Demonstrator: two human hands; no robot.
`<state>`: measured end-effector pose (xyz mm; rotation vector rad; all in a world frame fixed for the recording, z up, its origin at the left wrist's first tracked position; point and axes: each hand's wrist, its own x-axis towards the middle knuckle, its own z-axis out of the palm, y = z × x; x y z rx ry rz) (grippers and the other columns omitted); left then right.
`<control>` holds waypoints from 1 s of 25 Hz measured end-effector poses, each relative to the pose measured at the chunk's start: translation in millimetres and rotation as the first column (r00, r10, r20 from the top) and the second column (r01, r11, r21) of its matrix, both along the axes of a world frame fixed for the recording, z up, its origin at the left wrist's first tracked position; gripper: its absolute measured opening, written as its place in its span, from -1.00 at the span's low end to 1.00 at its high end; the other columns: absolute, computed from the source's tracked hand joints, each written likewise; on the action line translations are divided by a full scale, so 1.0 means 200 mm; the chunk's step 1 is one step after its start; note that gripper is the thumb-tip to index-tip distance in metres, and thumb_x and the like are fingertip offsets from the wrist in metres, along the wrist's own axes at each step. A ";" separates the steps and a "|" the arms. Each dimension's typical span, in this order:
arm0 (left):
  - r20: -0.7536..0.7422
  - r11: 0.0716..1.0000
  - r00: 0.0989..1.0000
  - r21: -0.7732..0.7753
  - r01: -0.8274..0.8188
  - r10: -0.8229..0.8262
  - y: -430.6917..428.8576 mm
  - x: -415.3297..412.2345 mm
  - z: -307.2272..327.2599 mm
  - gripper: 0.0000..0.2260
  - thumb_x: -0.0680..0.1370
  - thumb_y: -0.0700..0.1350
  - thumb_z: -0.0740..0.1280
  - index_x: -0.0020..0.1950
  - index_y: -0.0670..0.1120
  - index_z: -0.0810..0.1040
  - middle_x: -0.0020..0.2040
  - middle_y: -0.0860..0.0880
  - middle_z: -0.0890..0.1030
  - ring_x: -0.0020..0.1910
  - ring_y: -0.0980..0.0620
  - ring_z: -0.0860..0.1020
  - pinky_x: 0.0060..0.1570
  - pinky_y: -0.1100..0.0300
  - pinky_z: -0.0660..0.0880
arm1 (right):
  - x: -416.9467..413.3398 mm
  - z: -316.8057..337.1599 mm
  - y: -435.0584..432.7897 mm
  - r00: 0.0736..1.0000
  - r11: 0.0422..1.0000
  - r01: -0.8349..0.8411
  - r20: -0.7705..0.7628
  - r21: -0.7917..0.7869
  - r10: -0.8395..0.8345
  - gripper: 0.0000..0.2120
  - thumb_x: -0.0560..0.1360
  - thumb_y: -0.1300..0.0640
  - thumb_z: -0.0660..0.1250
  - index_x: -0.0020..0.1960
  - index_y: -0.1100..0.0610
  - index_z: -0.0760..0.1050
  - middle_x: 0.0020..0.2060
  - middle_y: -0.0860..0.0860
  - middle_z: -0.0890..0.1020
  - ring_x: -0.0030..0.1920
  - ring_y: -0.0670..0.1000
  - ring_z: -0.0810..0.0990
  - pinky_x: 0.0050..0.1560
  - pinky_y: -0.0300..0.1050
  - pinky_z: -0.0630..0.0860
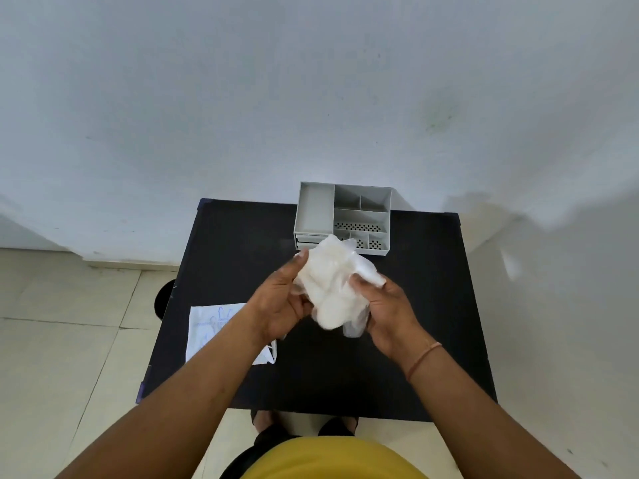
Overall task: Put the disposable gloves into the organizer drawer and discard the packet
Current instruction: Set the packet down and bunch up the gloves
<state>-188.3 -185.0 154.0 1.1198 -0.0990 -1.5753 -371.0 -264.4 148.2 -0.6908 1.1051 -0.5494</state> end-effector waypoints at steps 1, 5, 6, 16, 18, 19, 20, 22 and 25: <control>0.007 0.998 0.998 -0.020 0.061 -0.061 0.01 0.04 0.01 -0.30 0.55 0.26 0.40 0.52 -0.20 0.53 0.17 -0.19 0.74 0.13 -0.14 0.73 0.10 -0.13 0.70 | -0.04 0.02 -0.04 0.999 0.999 -0.052 0.002 0.008 0.052 -0.71 0.55 0.22 0.48 0.26 0.21 0.63 0.19 0.21 0.73 0.17 0.22 0.72 0.14 0.22 0.68; 0.052 0.957 0.957 -0.026 0.288 -0.286 0.04 0.08 0.07 -0.30 0.42 0.26 0.58 0.39 -0.18 0.62 0.12 -0.18 0.74 0.03 -0.13 0.75 -0.11 -0.04 0.70 | -0.15 0.10 -0.15 0.931 0.931 -0.365 0.002 0.021 0.366 -0.66 0.53 0.26 0.49 0.29 0.29 0.61 0.23 0.28 0.70 0.19 0.25 0.71 0.23 0.23 0.64; 0.097 0.944 0.939 0.004 0.330 -0.329 0.04 0.05 0.07 -0.38 0.45 0.15 0.60 0.38 -0.18 0.62 0.13 -0.18 0.73 0.02 -0.12 0.74 -0.13 -0.02 0.69 | -0.14 0.10 -0.16 0.911 0.911 -0.413 0.002 0.008 0.413 -0.64 0.53 0.26 0.49 0.30 0.30 0.60 0.26 0.30 0.67 0.25 0.29 0.68 0.30 0.28 0.60; 0.064 0.998 0.996 0.024 0.054 -0.056 0.08 -0.09 -0.09 -0.66 0.52 -0.24 0.44 0.29 -0.07 0.67 0.10 -0.12 0.76 0.00 -0.11 0.76 -0.23 -0.01 0.71 | -0.25 0.10 -0.24 0.890 0.863 -0.432 -0.280 -0.263 0.360 -0.84 0.59 0.05 0.45 0.09 0.08 0.74 0.03 0.09 0.77 0.08 0.19 0.74 0.05 0.15 0.69; 0.023 0.999 0.999 0.023 0.024 -0.025 0.07 -0.11 -0.10 -0.65 0.55 -0.22 0.44 0.34 -0.08 0.64 0.15 -0.15 0.73 0.03 -0.14 0.75 -0.18 -0.06 0.71 | -0.23 0.11 -0.24 0.874 0.828 -0.450 -0.354 -0.333 0.333 -0.88 0.56 0.16 0.48 0.09 0.06 0.73 -0.02 0.08 0.76 -0.03 0.10 0.74 -0.12 0.03 0.74; -0.003 1.000 1.000 0.028 0.006 -0.006 0.07 -0.12 -0.10 -0.62 0.55 -0.21 0.44 0.37 -0.10 0.61 0.16 -0.17 0.73 0.05 -0.18 0.75 -0.15 -0.09 0.71 | -0.22 0.13 -0.24 0.869 0.825 -0.458 -0.363 -0.332 0.336 -0.86 0.56 0.19 0.48 0.10 0.07 0.72 -0.04 0.08 0.74 -0.11 0.06 0.73 -0.18 -0.04 0.72; -0.035 1.000 0.999 0.030 -0.010 0.011 0.06 -0.13 -0.10 -0.59 0.55 -0.20 0.43 0.42 -0.12 0.59 0.18 -0.19 0.73 0.08 -0.22 0.75 -0.11 -0.15 0.72 | -0.21 0.14 -0.25 0.873 0.839 -0.450 -0.347 -0.306 0.342 -0.85 0.56 0.22 0.48 0.11 0.09 0.70 -0.05 0.10 0.73 -0.16 0.04 0.72 -0.19 -0.08 0.70; -0.099 1.000 0.995 -0.002 -0.002 0.002 0.03 -0.15 -0.12 -0.51 0.58 -0.16 0.44 0.51 -0.16 0.51 0.29 -0.26 0.68 0.22 -0.33 0.69 0.10 -0.34 0.67 | -0.20 0.14 -0.26 0.896 0.889 -0.415 -0.259 -0.195 0.361 -0.82 0.55 0.27 0.48 0.15 0.13 0.66 -0.05 0.15 0.73 -0.19 0.04 0.72 -0.17 -0.07 0.71; -0.134 0.998 0.989 -0.043 0.054 -0.059 0.01 -0.15 -0.14 -0.44 0.56 -0.13 0.47 0.56 -0.19 0.47 0.40 -0.30 0.60 0.34 -0.39 0.61 0.38 -0.48 0.45 | -0.20 0.14 -0.30 0.831 0.829 -0.520 -0.349 -0.207 0.434 -0.76 0.51 0.23 0.51 0.16 0.06 0.63 -0.11 0.11 0.76 -0.21 0.05 0.76 -0.26 -0.12 0.67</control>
